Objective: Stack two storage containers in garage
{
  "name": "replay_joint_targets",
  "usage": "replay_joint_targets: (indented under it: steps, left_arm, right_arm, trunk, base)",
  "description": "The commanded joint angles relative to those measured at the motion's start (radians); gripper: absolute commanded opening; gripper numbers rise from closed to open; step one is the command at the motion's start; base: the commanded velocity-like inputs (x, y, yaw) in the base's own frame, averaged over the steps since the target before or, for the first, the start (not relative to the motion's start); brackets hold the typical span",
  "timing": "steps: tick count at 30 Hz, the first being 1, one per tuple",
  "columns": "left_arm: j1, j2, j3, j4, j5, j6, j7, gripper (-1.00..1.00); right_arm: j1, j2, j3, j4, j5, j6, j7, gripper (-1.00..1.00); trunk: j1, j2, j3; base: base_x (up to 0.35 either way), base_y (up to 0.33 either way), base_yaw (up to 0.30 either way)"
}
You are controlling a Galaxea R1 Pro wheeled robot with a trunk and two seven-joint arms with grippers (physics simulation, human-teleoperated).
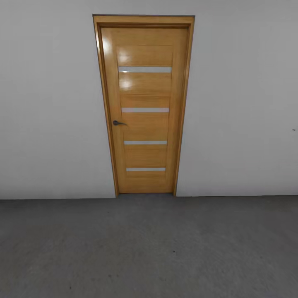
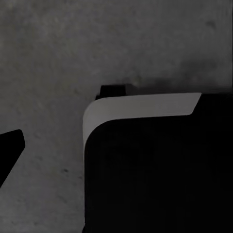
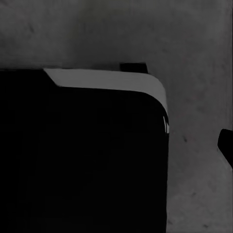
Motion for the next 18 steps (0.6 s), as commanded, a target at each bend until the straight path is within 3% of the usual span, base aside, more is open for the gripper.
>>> replay_joint_targets:
  steps: [1, 4, 5, 10, 18]
  left_arm:
    - [-0.006, -0.001, 0.000, -0.005, 0.001, -0.009, 0.000, 1.00]
    - [-0.024, -0.003, -0.001, -0.022, 0.001, -0.026, 0.000, 1.00]
    - [-0.166, -0.003, -0.001, -0.352, 0.001, -0.116, 0.000, 1.00]
    - [-0.189, -0.002, -0.002, -0.397, 0.000, -0.175, 0.000, 1.00]
    - [-0.181, 0.000, -0.006, -0.408, -0.007, -0.247, 0.000, 1.00]
  right_arm:
    - [-0.006, 0.000, -0.001, -0.005, 0.000, -0.009, -0.001, 1.00]
    - [-0.024, -0.003, -0.002, -0.022, 0.000, -0.026, -0.004, 1.00]
    - [-0.164, -0.003, -0.002, -0.276, 0.000, -0.392, -0.005, 1.00]
    - [-0.179, -0.005, -0.004, -0.275, 0.000, -0.449, -0.006, 1.00]
    - [-0.174, -0.002, -0.003, -0.275, 0.000, -0.465, -0.006, 1.00]
  trunk:
    - [0.000, -0.001, -0.001]
    - [0.000, -0.001, -0.001]
    - [0.000, -0.001, -0.001]
    - [0.000, -0.001, -0.001]
    - [0.000, -0.001, -0.001]
  base:
    - [0.000, 0.000, 0.000]
    - [0.000, 0.000, 0.000]
    - [0.000, 0.000, 0.000]
    - [0.000, 0.000, 0.000]
    - [0.000, 0.000, 0.000]
